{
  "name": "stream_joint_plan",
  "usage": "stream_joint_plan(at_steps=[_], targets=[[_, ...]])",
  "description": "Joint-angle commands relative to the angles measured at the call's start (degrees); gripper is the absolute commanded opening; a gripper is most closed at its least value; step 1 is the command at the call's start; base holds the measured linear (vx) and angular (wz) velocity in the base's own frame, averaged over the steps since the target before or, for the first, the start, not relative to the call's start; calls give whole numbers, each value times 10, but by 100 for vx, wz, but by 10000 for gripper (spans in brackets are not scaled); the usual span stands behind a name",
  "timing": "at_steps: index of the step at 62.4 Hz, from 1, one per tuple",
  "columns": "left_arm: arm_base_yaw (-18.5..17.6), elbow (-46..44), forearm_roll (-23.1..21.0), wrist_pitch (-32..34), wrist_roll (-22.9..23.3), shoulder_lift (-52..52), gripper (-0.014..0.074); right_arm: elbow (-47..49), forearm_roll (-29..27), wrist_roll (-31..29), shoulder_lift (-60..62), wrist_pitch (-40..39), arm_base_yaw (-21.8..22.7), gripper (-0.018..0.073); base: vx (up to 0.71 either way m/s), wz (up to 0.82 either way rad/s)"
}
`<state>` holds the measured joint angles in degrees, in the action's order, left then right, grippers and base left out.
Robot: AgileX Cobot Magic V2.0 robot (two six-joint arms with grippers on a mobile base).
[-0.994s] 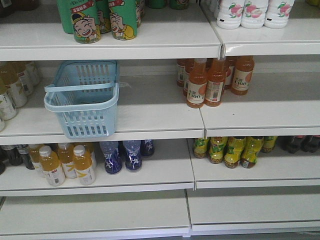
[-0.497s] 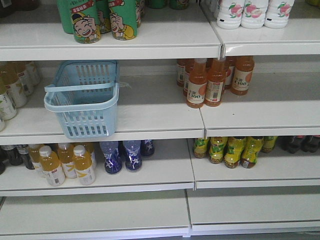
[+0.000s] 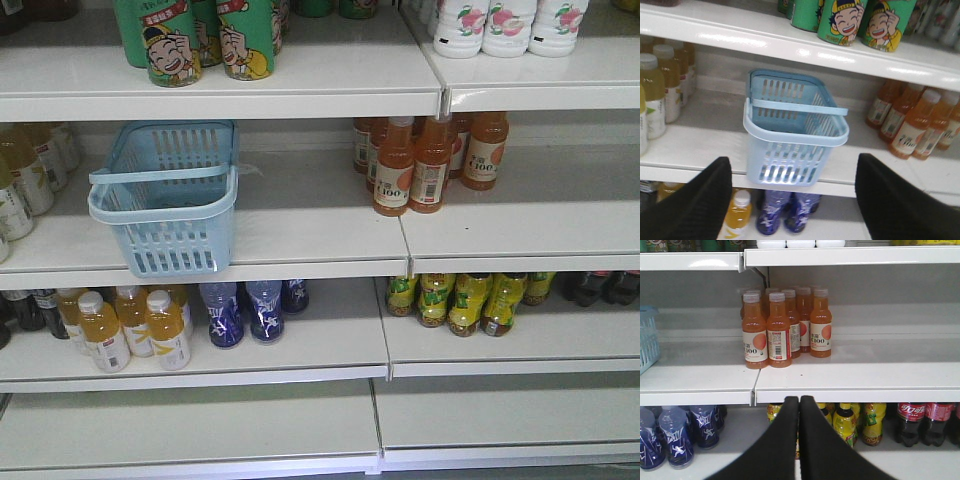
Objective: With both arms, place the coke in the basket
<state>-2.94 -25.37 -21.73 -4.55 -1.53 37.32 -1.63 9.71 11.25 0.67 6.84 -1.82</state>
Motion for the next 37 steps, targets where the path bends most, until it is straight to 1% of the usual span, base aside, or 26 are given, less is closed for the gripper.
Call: stream_joint_plan(at_steps=[1, 8, 20, 28, 37], targets=[[0, -17, -98, 53, 5, 7, 505, -11, 4, 2, 6, -43, 4, -10, 0, 0], [0, -17, -179, 61, 5, 23, 505, -11, 4, 2, 6, -43, 4, -10, 0, 0], [0, -20, -294, 59, 4, 65, 505, -11, 4, 2, 6, -43, 4, -10, 0, 0], [0, -33, -325, 60, 4, 106, 505, -11, 4, 2, 6, -43, 4, -10, 0, 0], [0, -64, -330, 53, 5, 160, 505, -11, 4, 2, 6, -43, 4, -10, 0, 0]])
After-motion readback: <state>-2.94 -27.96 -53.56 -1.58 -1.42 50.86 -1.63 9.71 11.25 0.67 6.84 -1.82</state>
